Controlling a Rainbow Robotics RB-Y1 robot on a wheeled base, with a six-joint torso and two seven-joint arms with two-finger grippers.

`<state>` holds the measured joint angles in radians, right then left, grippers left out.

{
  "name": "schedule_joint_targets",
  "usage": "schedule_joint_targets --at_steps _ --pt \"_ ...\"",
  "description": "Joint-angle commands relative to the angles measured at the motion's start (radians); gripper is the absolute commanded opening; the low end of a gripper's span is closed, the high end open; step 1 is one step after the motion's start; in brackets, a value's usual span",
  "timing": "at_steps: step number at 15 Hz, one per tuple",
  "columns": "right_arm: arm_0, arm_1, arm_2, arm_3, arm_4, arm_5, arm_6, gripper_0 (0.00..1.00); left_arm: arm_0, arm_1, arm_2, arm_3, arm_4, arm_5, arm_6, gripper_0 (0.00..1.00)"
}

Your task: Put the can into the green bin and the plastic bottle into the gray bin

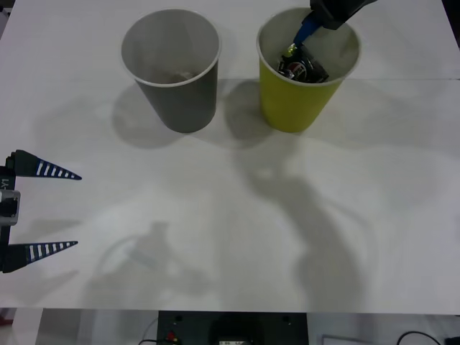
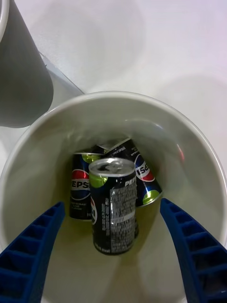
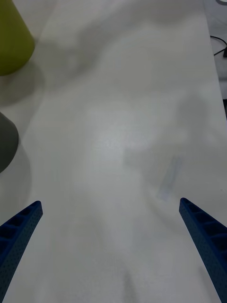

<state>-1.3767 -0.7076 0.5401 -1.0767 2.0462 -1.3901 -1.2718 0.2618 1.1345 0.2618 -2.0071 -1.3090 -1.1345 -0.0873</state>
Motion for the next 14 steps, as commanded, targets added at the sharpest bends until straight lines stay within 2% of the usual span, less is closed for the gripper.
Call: schedule_joint_targets --at_steps 1,3,4,9,11,14 --pt "-0.001 -0.024 0.000 -0.012 -0.043 -0.001 0.037 1.00 0.000 0.000 0.000 0.000 0.000 0.000 0.000 1.00" --pt "0.016 -0.084 -0.037 -0.049 -0.146 -0.046 0.106 1.00 0.000 0.000 0.000 0.000 0.000 0.000 0.000 1.00" --pt "0.054 -0.118 -0.100 -0.083 -0.190 -0.089 0.132 1.00 0.000 0.000 0.000 0.000 0.000 0.000 0.000 1.00" --pt "0.234 -0.236 -0.258 -0.290 -0.322 -0.162 0.193 1.00 0.000 0.000 0.000 0.000 0.000 0.000 0.000 1.00" --pt "0.314 -0.254 -0.324 -0.347 -0.348 -0.170 0.229 1.00 0.000 0.000 0.000 0.000 0.000 0.000 0.000 1.00" --pt "0.459 -0.268 -0.442 -0.443 -0.360 -0.178 0.378 1.00 0.000 0.000 0.000 0.000 0.000 0.000 0.000 1.00"
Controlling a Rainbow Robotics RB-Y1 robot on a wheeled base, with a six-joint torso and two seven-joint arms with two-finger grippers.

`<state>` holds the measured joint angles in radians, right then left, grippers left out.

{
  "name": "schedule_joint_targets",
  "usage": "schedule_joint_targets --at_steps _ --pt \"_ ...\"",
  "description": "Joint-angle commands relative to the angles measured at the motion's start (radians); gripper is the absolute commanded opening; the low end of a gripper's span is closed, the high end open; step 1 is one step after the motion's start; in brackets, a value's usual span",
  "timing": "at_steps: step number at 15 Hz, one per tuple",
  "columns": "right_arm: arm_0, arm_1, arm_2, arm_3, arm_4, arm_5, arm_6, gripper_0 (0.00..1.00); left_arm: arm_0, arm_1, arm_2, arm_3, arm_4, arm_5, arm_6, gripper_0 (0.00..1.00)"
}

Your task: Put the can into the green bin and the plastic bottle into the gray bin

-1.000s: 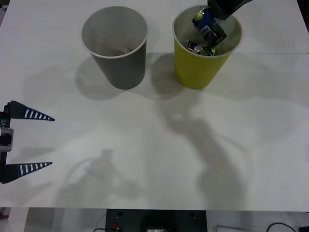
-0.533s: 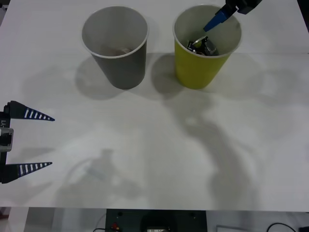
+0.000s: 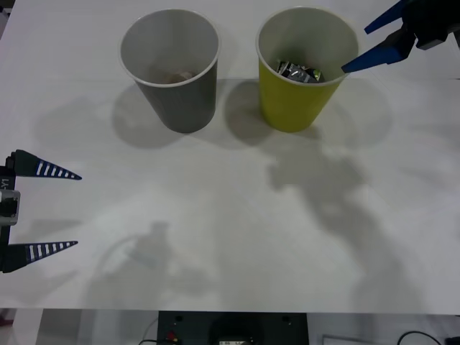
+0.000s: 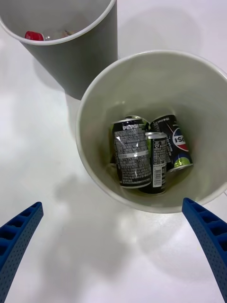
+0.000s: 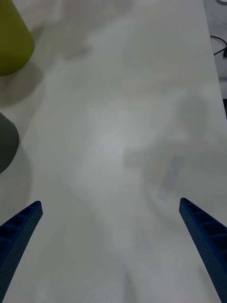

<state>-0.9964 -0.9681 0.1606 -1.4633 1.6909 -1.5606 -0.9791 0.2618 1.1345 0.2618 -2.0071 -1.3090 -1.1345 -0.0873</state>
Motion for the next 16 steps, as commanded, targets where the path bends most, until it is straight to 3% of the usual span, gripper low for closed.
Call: schedule_joint_targets --at_steps 1,9,16 --pt "0.124 -0.009 -0.096 -0.088 -0.002 -0.010 0.129 1.00 0.000 0.000 0.000 0.000 0.000 0.000 0.000 1.00" --pt "0.541 -0.020 -0.358 -0.374 -0.096 -0.010 0.424 1.00 0.000 0.000 0.000 0.000 0.000 0.000 0.000 1.00" --pt "0.935 -0.018 -0.501 -0.638 -0.185 0.070 0.481 1.00 0.000 0.000 0.000 0.000 0.000 0.000 0.000 1.00"
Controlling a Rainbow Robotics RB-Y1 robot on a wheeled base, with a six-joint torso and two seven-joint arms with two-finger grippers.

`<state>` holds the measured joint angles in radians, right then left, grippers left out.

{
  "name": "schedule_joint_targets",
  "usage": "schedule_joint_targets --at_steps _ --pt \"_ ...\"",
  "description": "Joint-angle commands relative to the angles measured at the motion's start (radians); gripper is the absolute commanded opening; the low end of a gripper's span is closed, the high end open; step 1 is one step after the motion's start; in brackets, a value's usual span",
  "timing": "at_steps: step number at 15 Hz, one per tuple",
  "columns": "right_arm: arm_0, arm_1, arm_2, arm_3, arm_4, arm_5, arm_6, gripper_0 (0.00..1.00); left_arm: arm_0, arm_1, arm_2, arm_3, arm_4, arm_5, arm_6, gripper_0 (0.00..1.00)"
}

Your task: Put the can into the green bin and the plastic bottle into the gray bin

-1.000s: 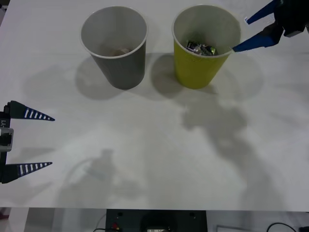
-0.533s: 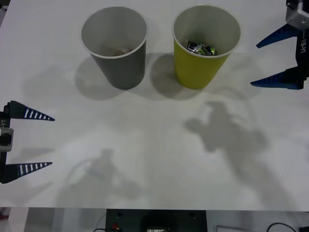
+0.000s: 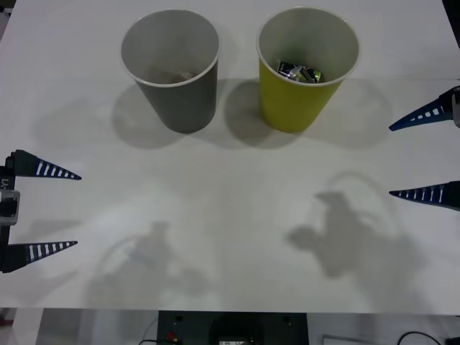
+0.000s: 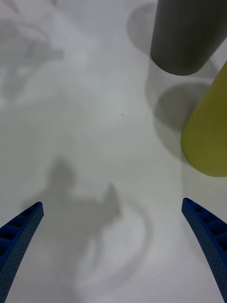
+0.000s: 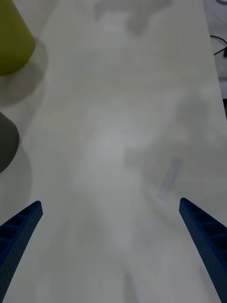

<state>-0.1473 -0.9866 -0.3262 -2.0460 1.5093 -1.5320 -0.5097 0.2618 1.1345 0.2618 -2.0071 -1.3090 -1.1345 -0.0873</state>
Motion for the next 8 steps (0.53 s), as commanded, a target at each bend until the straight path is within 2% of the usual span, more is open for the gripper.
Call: schedule_joint_targets --at_steps 1,4,8 --pt "0.140 0.003 -0.019 -0.086 -0.003 0.076 0.022 1.00 0.000 0.000 0.000 0.000 0.000 0.000 0.000 1.00" --pt "0.268 0.042 -0.033 -0.160 0.026 0.138 0.051 1.00 0.000 0.000 0.000 0.000 0.000 0.000 0.000 1.00" --pt "0.328 0.103 -0.045 -0.207 0.094 0.138 0.080 1.00 0.000 0.000 0.000 0.000 0.000 0.000 0.000 1.00"
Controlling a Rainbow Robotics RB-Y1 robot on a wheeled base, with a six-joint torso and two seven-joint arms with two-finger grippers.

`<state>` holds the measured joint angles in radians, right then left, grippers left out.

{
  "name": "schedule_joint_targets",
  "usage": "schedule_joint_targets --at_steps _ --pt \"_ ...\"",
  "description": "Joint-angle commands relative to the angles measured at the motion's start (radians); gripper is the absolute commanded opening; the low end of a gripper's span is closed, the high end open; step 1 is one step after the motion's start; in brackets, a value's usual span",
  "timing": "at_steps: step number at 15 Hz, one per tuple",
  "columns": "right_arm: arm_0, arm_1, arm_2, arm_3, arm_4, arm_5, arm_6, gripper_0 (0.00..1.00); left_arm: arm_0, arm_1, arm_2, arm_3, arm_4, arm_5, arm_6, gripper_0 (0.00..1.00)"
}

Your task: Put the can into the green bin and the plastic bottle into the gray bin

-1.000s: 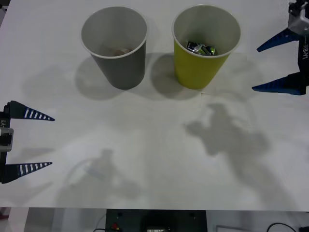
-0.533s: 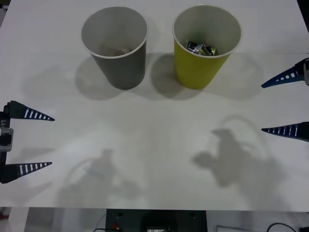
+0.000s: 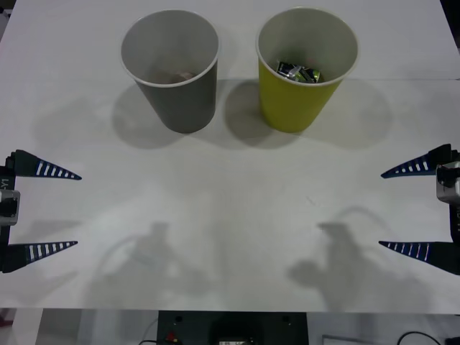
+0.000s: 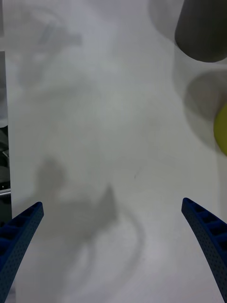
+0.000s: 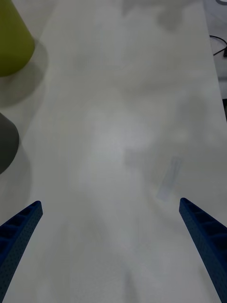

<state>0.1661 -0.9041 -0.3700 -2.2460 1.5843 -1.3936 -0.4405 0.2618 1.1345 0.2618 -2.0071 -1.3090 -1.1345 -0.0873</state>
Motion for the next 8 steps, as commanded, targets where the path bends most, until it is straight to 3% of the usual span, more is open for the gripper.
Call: schedule_joint_targets --at_steps 1,8 --pt "0.023 0.036 -0.001 -0.009 0.025 -0.001 0.020 1.00 0.000 0.000 0.000 0.000 0.000 0.000 0.000 1.00" --pt "0.029 0.037 0.009 -0.007 0.029 -0.002 0.037 1.00 0.000 0.000 0.000 0.000 0.000 0.000 0.000 1.00"
